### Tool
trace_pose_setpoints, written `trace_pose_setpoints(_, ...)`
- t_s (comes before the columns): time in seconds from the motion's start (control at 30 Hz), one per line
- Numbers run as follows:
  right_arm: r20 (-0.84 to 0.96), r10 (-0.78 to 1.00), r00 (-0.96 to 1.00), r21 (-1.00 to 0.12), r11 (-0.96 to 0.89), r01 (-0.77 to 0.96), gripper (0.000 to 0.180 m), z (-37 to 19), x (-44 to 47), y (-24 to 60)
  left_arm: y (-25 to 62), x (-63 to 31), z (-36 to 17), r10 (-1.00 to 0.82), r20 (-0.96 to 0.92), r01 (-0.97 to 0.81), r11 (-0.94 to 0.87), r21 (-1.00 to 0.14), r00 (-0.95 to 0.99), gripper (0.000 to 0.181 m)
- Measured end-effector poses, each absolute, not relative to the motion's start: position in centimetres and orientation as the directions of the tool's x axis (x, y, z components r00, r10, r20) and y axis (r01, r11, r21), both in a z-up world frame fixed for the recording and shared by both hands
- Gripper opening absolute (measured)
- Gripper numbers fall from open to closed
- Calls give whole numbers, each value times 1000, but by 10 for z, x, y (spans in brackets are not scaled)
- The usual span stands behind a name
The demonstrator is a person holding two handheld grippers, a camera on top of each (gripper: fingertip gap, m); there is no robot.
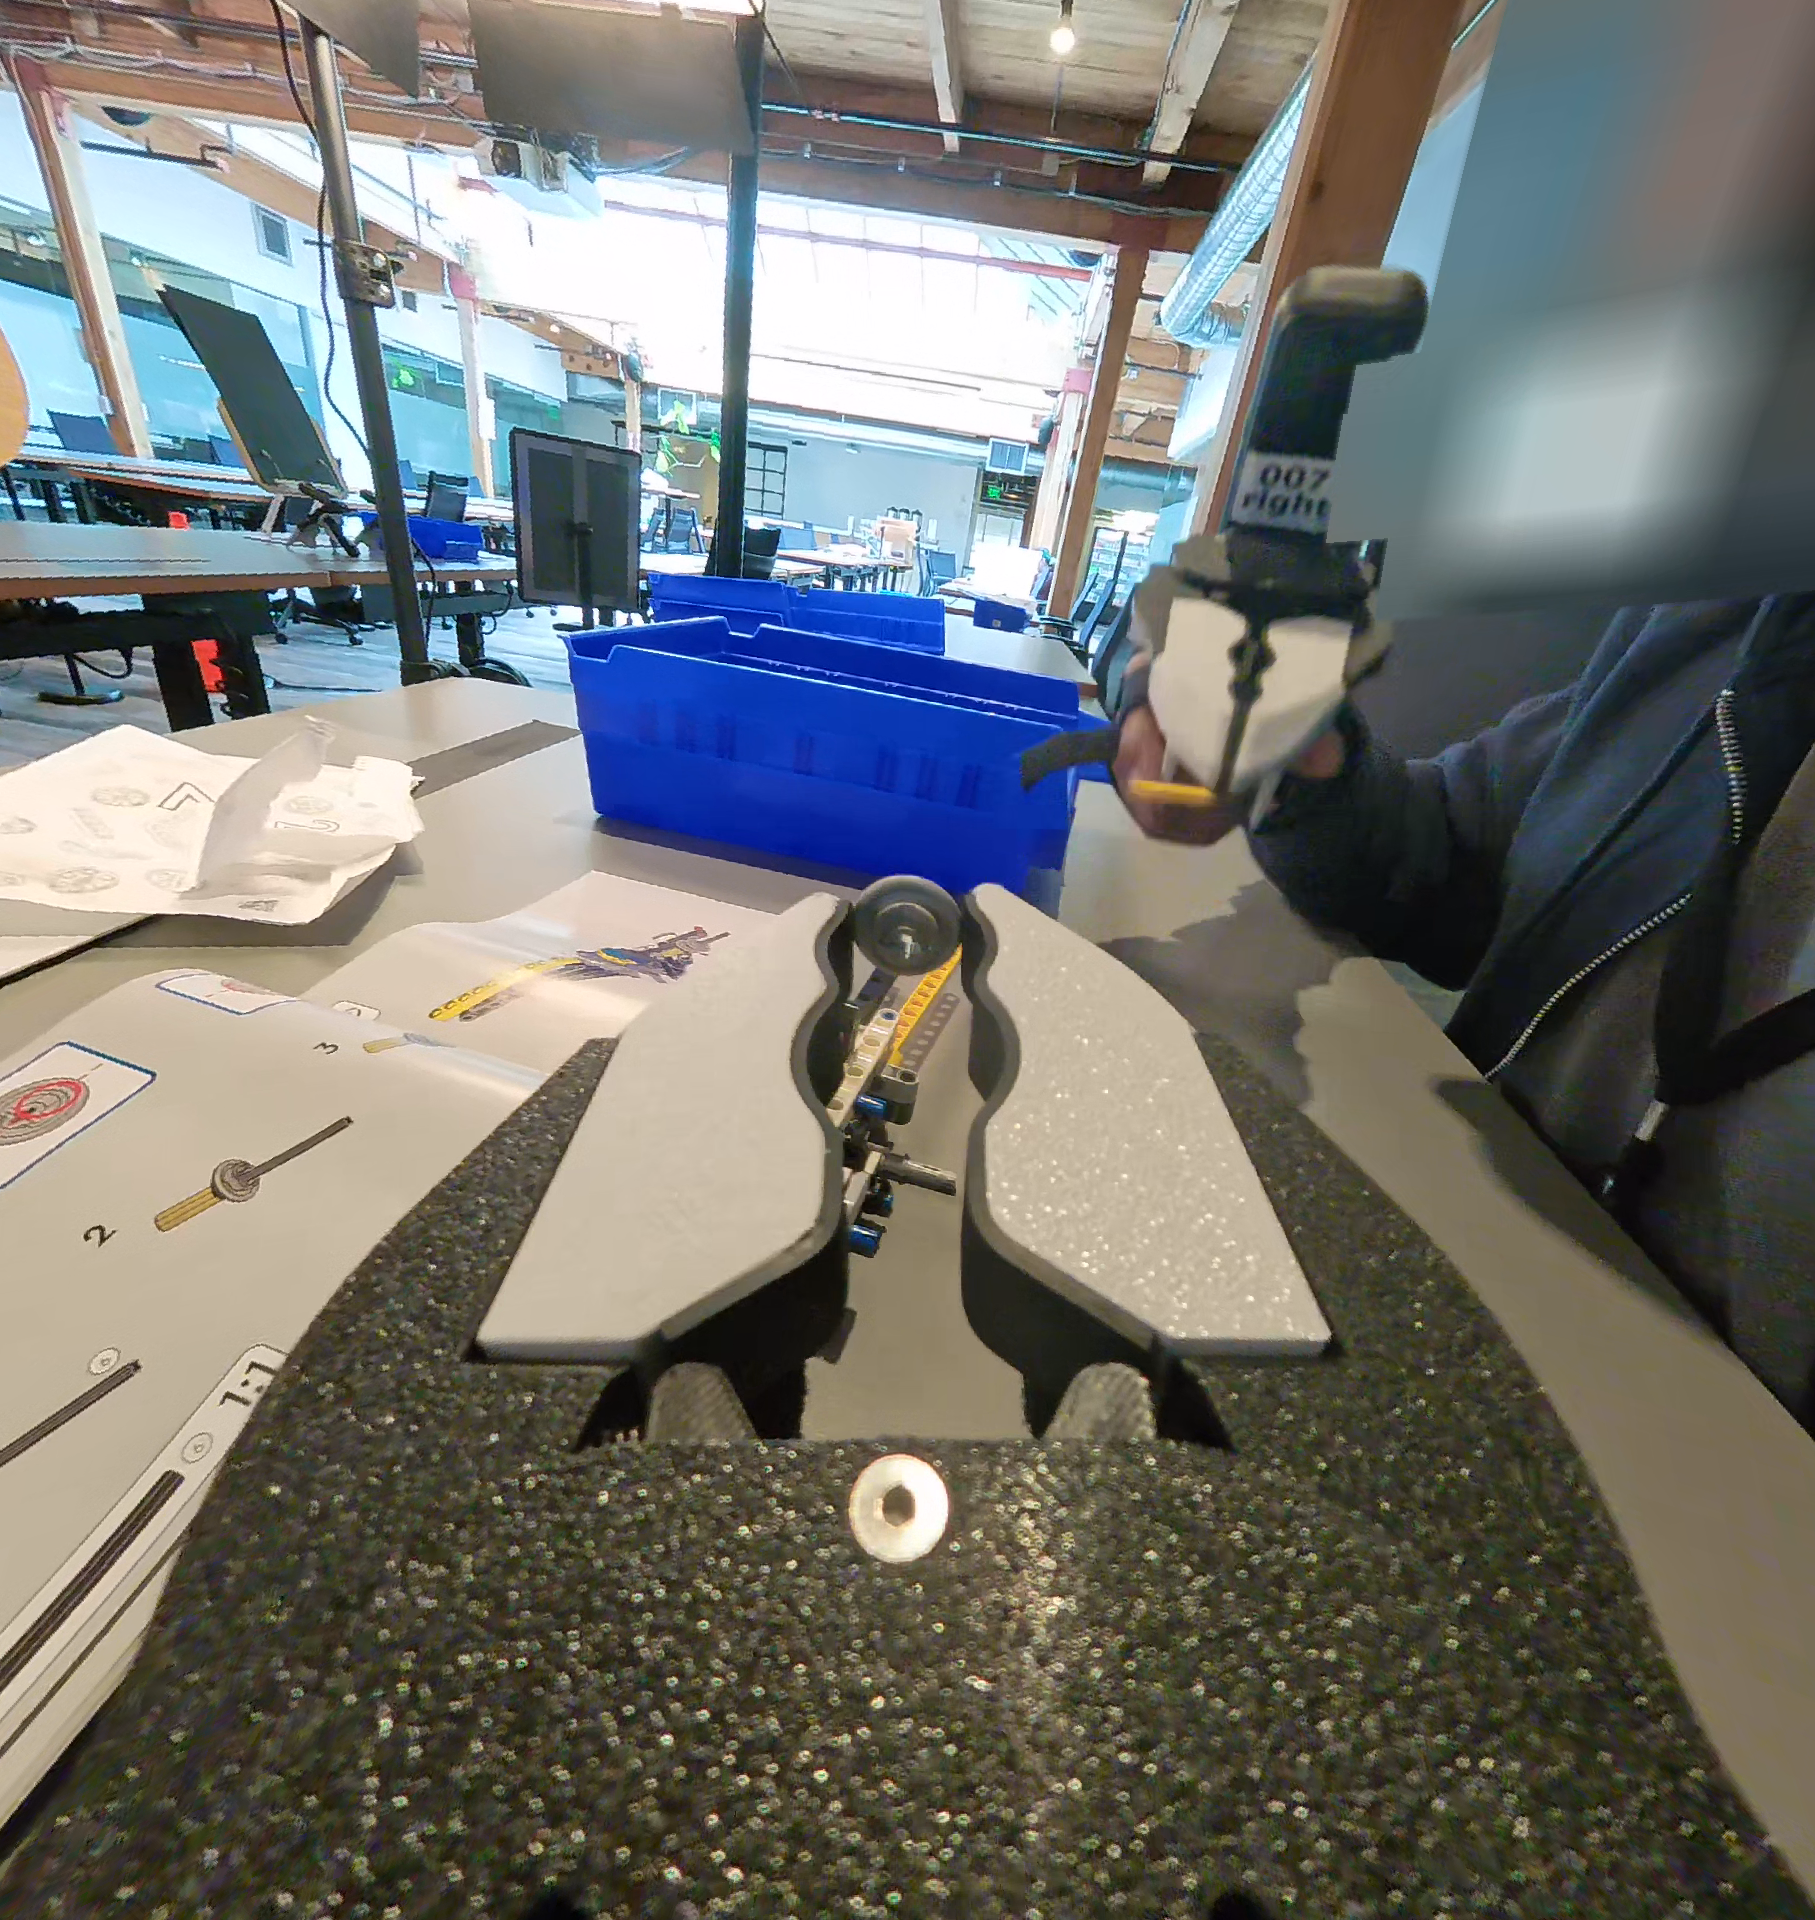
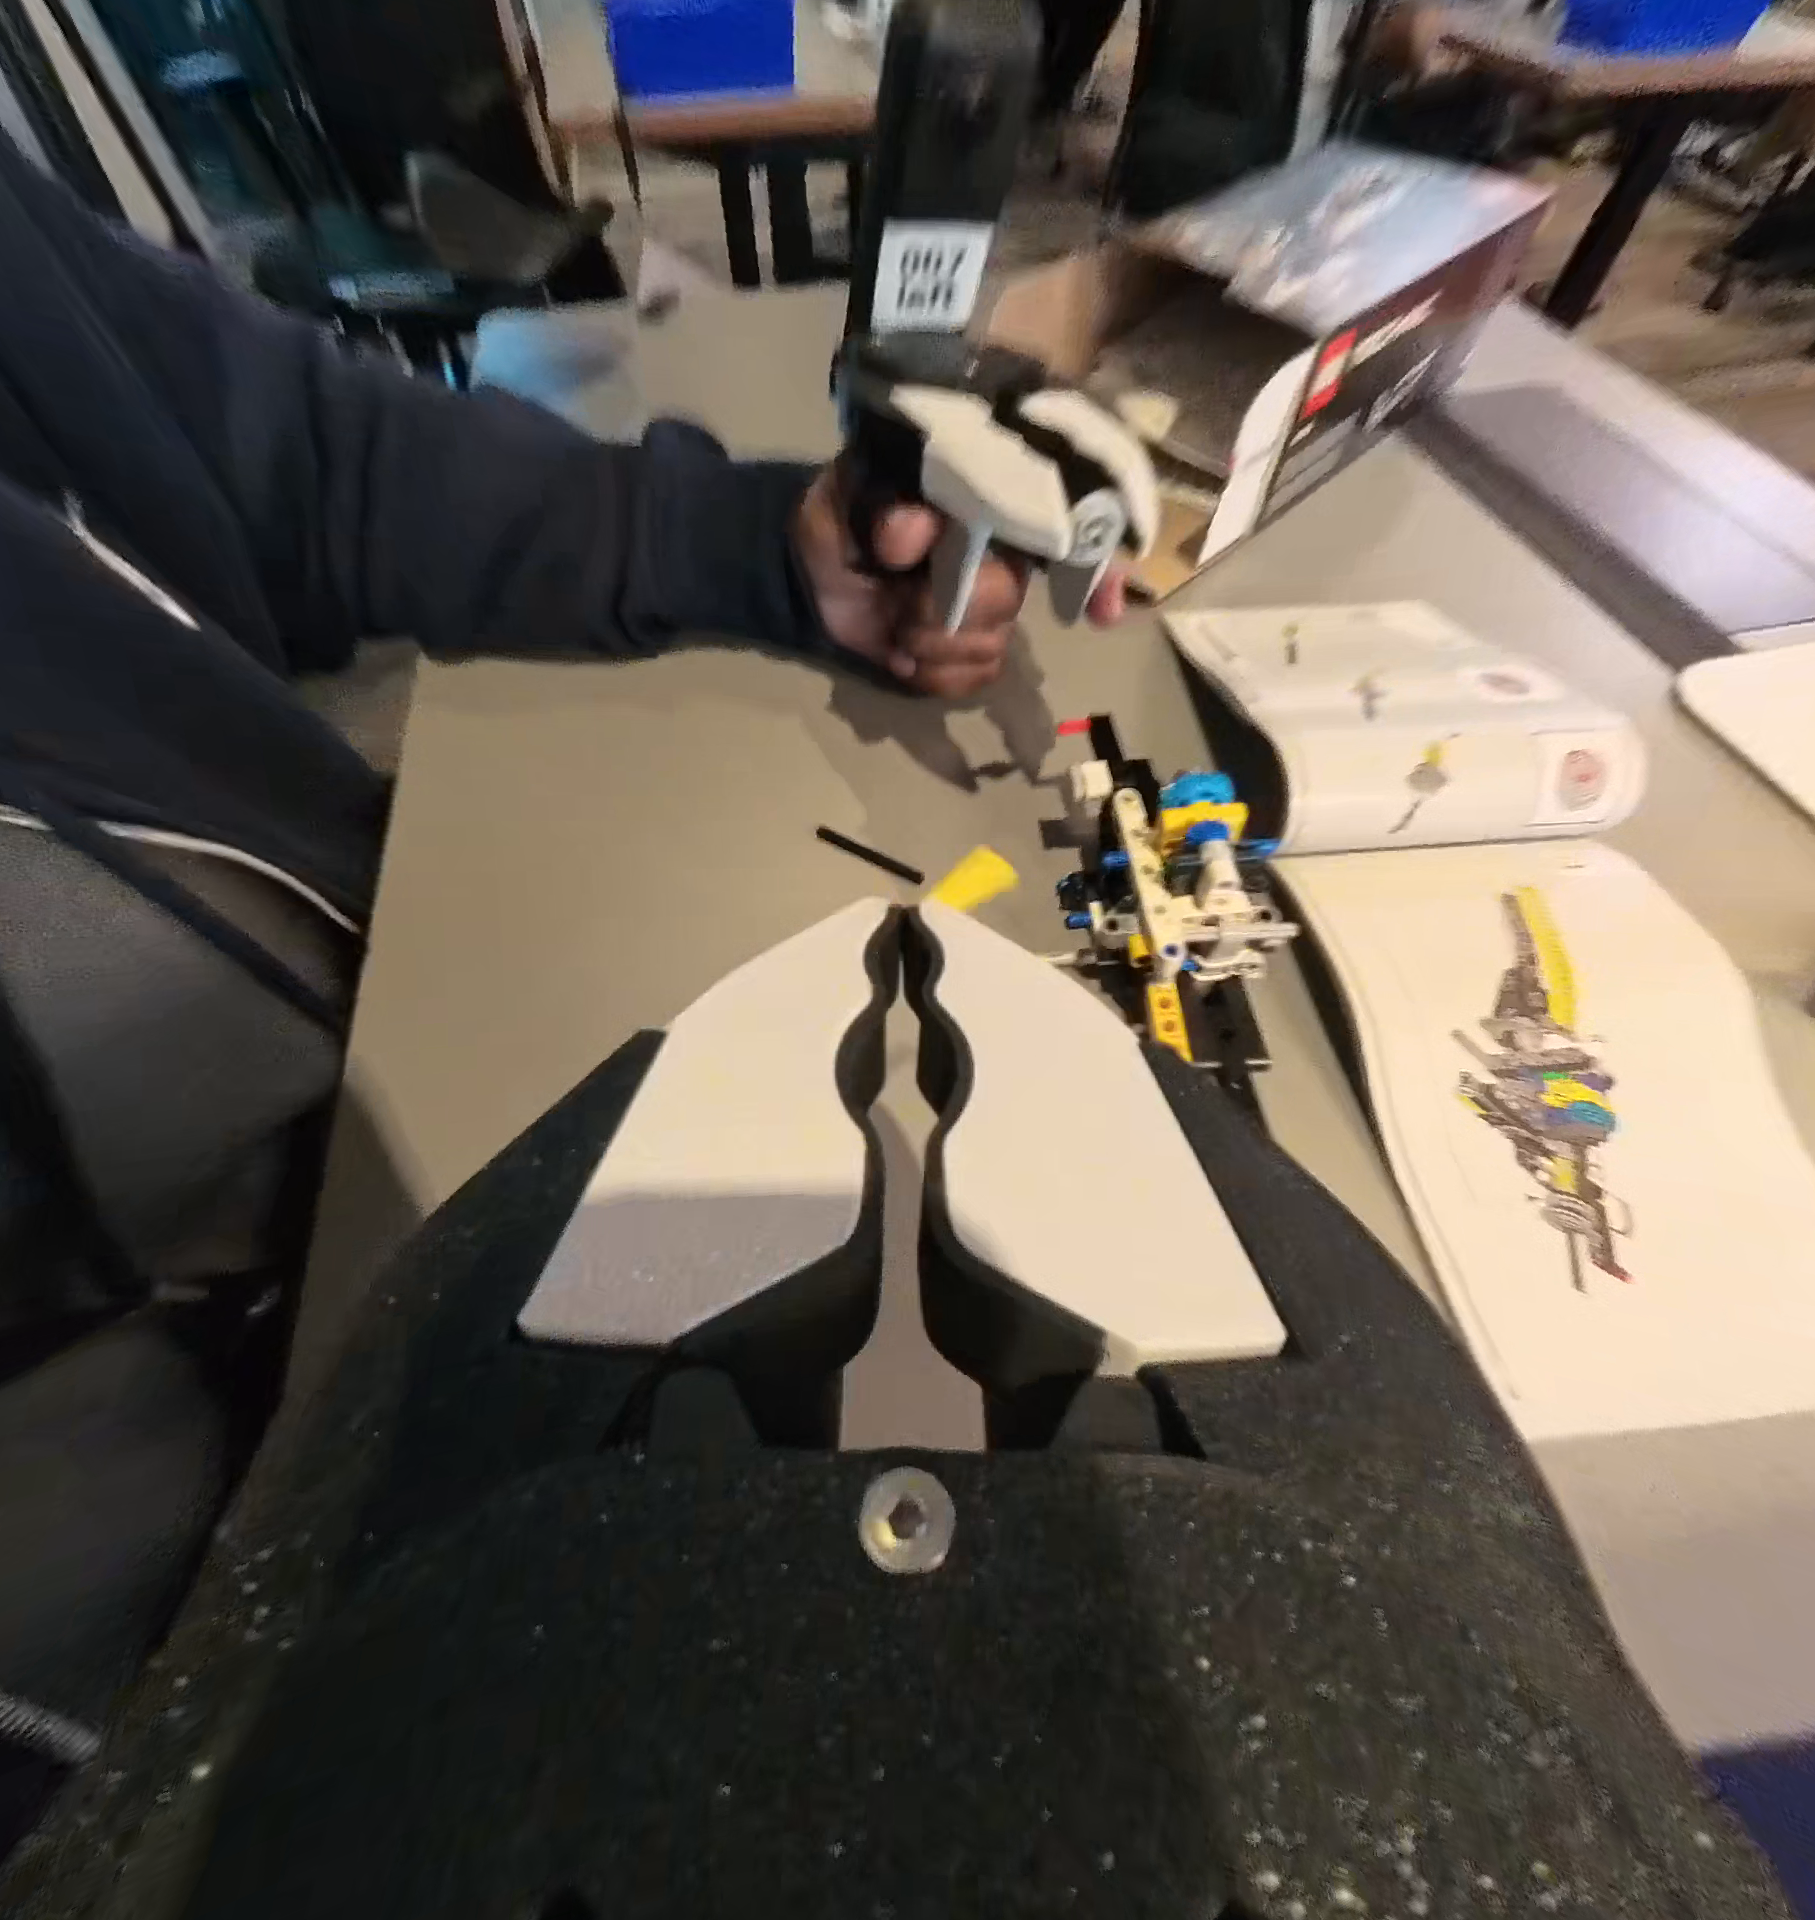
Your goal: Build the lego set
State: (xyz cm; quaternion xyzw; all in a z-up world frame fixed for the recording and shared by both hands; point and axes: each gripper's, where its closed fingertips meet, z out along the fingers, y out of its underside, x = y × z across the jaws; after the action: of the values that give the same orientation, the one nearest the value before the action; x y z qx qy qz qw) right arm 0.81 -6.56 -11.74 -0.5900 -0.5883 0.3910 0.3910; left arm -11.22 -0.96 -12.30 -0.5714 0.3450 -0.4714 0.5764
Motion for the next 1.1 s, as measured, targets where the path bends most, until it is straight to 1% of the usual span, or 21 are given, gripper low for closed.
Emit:
trace_pose_setpoints(0.03, -4, 1000, 16, -932, -9, 362, 0, -106, 20, -61, -9, -112, -123, -937, 141, 151, -96, -984, 320, 19)
trace_pose_setpoints(0.13, -41, 997, 63, -961, -57, 272, 0, -69, 67, -43, -9, -113, -122, -936, 139, 154, -93, -984, 324, 19)
trace_pose_setpoints(0.2, -33, 987, 156, -972, -69, 226, 0, -49, 105, -18, -9, -113, -122, -935, 140, 156, -93, -983, 327, 19)
trace_pose_setpoints(0.3, 38, 943, 331, -962, -55, 266, 0, -40, 162, 31, -7, -114, -122, -932, 148, 162, -99, -982, 332, 19)
trace_pose_setpoints(0.4, -2, 921, 390, -944, -130, 303, 0, -51, 190, 62, -5, -115, -122, -927, 158, 168, -105, -980, 341, 19)
trace_pose_setpoints(0.57, 97, 900, 425, -909, -93, 406, 0, -72, 194, 86, -1, -116, -123, -918, 164, 170, -108, -979, 362, 19)
trace_pose_setpoints(0.7, 94, 869, 486, -888, -147, 435, 0, -93, 205, 103, 0, -116, -123, -916, 168, 170, -112, -979, 365, 19)
trace_pose_setpoints(0.93, 109, 832, 543, -874, -179, 451, 0, -107, 227, 116, 0, -116, -123, -918, 174, 171, -119, -978, 356, 19)
trace_pose_setpoints(1.1, 127, 832, 539, -846, -193, 497, 0, -115, 236, 119, 0, -116, -123, -918, 176, 173, -121, -978, 356, 19)
